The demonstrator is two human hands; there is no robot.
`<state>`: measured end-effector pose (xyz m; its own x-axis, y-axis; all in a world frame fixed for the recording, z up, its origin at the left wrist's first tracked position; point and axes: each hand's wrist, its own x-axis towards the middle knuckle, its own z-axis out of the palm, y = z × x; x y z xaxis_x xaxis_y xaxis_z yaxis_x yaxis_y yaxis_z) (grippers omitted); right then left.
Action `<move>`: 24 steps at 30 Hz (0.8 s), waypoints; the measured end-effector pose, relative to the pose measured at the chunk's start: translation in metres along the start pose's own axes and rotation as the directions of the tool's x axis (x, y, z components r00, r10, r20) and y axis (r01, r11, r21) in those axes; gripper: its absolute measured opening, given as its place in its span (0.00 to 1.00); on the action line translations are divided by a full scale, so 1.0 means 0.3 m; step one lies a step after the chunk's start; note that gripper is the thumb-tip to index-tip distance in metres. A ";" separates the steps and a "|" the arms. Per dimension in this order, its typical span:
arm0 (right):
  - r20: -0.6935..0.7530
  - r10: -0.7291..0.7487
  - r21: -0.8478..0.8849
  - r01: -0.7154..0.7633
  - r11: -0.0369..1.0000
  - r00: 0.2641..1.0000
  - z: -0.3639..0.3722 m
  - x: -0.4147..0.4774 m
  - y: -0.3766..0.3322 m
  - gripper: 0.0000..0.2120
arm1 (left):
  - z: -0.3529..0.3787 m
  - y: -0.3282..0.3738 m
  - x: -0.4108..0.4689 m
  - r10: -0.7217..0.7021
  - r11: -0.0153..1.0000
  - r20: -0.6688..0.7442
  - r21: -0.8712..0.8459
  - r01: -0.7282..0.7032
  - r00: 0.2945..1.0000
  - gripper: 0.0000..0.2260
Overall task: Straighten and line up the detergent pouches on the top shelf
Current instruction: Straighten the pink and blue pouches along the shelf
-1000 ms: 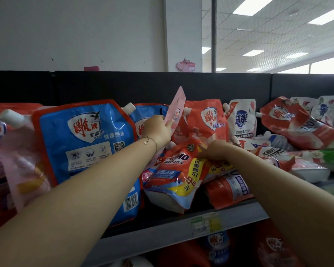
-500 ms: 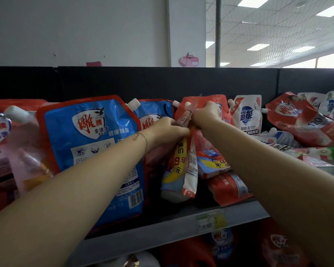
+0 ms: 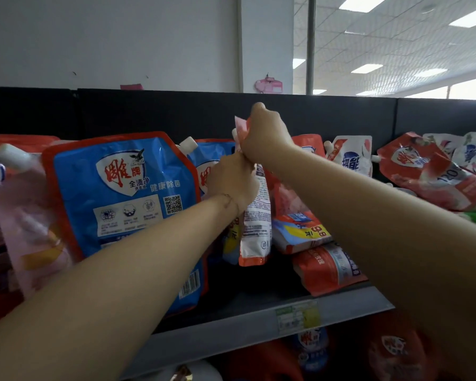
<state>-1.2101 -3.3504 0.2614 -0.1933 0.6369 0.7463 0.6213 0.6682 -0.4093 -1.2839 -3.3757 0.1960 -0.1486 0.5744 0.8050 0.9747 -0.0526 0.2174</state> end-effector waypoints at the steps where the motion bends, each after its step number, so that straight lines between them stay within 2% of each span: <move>1: 0.069 0.010 -0.105 -0.003 0.994 0.998 -0.019 0.010 -0.004 0.17 | 0.008 0.007 -0.002 0.004 0.999 -0.014 0.038 -0.004 1.000 0.05; 3: 0.227 0.047 -0.278 0.019 0.961 0.973 -0.065 0.017 -0.009 0.16 | 0.027 0.022 -0.001 -0.001 0.997 -0.021 0.079 0.002 1.000 0.05; 5: 0.326 0.055 -0.297 0.047 0.954 0.944 -0.101 0.018 0.003 0.10 | 0.035 0.026 0.006 -0.017 0.995 -0.016 0.096 0.019 1.000 0.07; 7: 0.309 0.016 -0.169 0.038 0.985 0.951 -0.111 0.015 0.039 0.12 | 0.040 0.027 0.011 -0.028 0.994 -0.006 0.101 0.028 1.000 0.07; 10: 0.223 0.065 0.124 -0.095 0.988 0.973 -0.095 -0.031 0.121 0.16 | 0.044 0.024 0.018 -0.030 0.998 -0.001 0.050 0.030 1.000 0.07; 14: 0.153 0.102 0.235 -0.136 0.962 0.983 -0.016 -0.129 0.243 0.14 | 0.041 0.015 0.026 -0.070 0.995 -0.023 0.066 0.071 0.997 0.09; 16: 0.131 0.103 0.185 -0.126 0.975 0.986 0.023 -0.162 0.280 0.11 | 0.037 0.016 0.020 -0.062 0.996 -0.041 0.066 0.064 0.997 0.09; 20: 0.234 0.100 -0.044 -0.092 0.995 0.967 0.089 -0.187 0.306 0.07 | 0.032 0.013 0.005 -0.061 0.996 -0.069 0.063 0.065 0.996 0.09; 24: 0.337 0.218 -0.111 -0.191 0.975 0.916 0.130 -0.173 0.315 0.10 | 0.020 -0.004 0.031 -0.098 0.994 -0.091 0.048 0.103 0.991 0.09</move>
<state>-1.1709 -3.3052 0.1635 -0.2981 0.8585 0.4173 0.7270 0.4875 -0.4836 -1.2855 -3.3655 0.1999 -0.2579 0.4998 0.8268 0.9611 0.0455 0.2723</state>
